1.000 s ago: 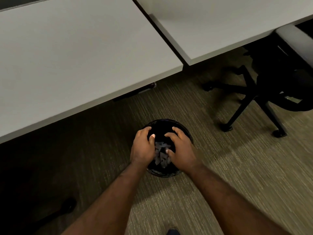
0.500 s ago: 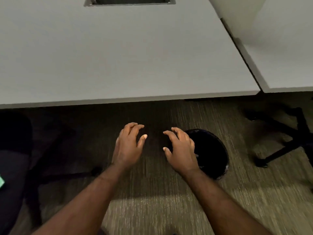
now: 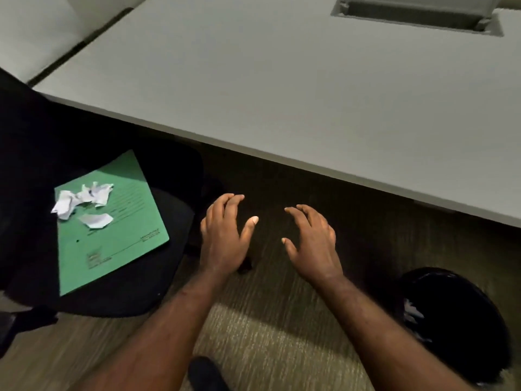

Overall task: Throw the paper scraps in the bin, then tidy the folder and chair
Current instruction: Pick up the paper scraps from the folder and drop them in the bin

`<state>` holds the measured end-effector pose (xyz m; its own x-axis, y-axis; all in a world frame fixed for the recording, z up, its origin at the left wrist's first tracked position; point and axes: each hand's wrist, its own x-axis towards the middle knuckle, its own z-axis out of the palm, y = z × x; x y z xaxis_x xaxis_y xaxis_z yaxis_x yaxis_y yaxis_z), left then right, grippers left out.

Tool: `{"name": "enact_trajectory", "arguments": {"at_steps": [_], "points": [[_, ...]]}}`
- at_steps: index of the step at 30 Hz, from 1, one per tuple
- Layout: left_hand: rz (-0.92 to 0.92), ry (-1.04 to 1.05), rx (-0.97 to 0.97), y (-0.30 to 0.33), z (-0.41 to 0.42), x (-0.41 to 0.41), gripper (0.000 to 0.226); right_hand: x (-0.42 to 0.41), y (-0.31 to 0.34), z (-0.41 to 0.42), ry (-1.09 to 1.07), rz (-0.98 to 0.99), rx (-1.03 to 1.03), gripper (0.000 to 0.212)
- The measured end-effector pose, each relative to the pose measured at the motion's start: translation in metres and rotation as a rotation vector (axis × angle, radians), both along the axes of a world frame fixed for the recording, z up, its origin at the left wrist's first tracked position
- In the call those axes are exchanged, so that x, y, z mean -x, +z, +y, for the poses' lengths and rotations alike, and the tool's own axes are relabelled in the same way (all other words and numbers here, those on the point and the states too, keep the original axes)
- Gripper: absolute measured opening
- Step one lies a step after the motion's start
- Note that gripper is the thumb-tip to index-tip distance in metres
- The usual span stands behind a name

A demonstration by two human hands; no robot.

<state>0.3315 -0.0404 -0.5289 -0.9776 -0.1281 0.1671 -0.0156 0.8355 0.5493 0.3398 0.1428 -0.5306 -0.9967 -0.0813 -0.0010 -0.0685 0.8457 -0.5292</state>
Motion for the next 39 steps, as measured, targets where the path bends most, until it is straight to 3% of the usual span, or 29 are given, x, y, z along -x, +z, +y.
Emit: {"name": "enact_trajectory", "arguments": {"at_steps": [10,18,29,33,39], "points": [[0.003,0.241,0.015,0.002,-0.163,0.021,0.054,0.053,0.006,-0.165,0.181,-0.043,0.029,0.069],[-0.120,0.427,0.029,-0.011,-0.277,0.023,0.059,0.084,0.012,-0.280,0.284,-0.056,0.112,0.068],[-0.343,0.487,0.080,-0.069,-0.354,0.029,0.063,0.134,-0.028,-0.378,0.517,-0.106,0.112,0.064],[-0.388,0.455,0.007,-0.091,-0.370,0.038,0.051,0.155,-0.047,-0.416,0.616,-0.116,0.080,0.067],[-0.251,0.469,-0.177,-0.094,-0.398,0.032,0.017,0.178,-0.065,-0.478,0.743,-0.223,-0.060,0.073]]}}
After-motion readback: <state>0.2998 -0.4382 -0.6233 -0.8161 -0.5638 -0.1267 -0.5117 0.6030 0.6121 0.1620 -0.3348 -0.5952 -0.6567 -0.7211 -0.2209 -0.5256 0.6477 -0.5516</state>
